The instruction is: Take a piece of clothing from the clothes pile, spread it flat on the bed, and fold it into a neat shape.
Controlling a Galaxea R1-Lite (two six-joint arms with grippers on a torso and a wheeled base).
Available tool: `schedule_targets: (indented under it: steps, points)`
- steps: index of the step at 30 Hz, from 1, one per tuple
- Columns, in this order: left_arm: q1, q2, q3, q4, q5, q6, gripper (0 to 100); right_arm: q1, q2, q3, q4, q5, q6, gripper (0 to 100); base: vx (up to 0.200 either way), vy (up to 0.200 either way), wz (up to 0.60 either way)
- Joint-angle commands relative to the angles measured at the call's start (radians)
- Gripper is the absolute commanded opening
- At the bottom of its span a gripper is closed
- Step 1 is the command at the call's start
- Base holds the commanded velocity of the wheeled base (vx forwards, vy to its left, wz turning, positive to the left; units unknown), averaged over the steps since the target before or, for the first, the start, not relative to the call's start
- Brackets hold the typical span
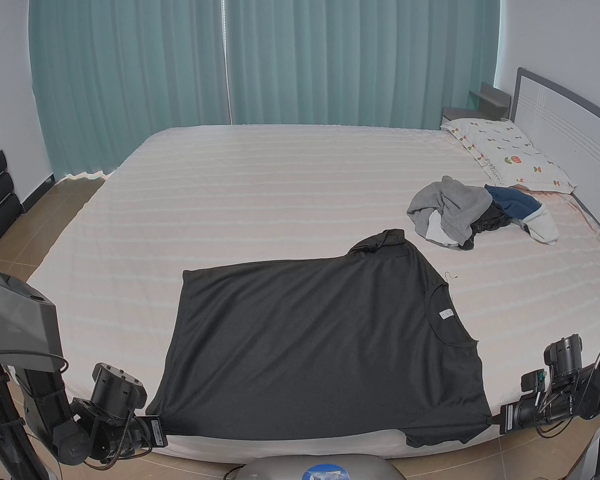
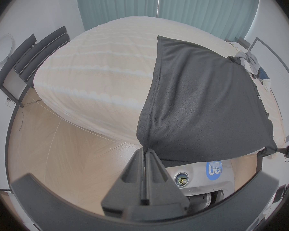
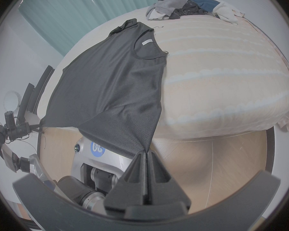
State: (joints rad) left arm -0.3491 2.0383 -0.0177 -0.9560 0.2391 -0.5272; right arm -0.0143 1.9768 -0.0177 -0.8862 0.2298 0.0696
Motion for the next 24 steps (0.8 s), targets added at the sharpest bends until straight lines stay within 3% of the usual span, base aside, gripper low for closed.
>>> schedule_targets:
  steps: [1, 4, 8, 12, 17, 24]
  points:
    - [-0.002, -0.033, 0.016, 0.014, 0.002, 0.001, 0, 0.04, -0.108, 0.018, 0.067, -0.003, -0.002, 0, 0.0, 0.0, 0.0]
    - [-0.002, -0.035, 0.016, 0.028, 0.006, 0.001, 0, 0.062, -0.153, 0.018, 0.105, -0.01, -0.002, 0, 0.0, 0.0, 0.0]
    - [-0.002, -0.041, 0.015, 0.043, 0.006, 0.003, 0, 0.066, -0.168, 0.018, 0.147, -0.07, -0.007, 0, 0.0, 0.0, 0.0]
    - [-0.002, -0.076, 0.015, 0.077, 0.006, 0.006, 0, 0.073, -0.171, 0.018, 0.185, -0.075, -0.028, 0, 0.0, 0.0, 0.0]
    - [0.01, -0.153, 0.015, 0.167, 0.0, 0.079, 0, 0.074, -0.188, 0.018, 0.214, -0.093, -0.048, 0, 0.0, 0.0, 0.0]
    - [0.004, -0.168, 0.015, 0.195, 0.002, 0.081, 0, 0.109, -0.269, 0.018, 0.32, -0.125, -0.067, 0, 0.0, 0.0, 0.0]
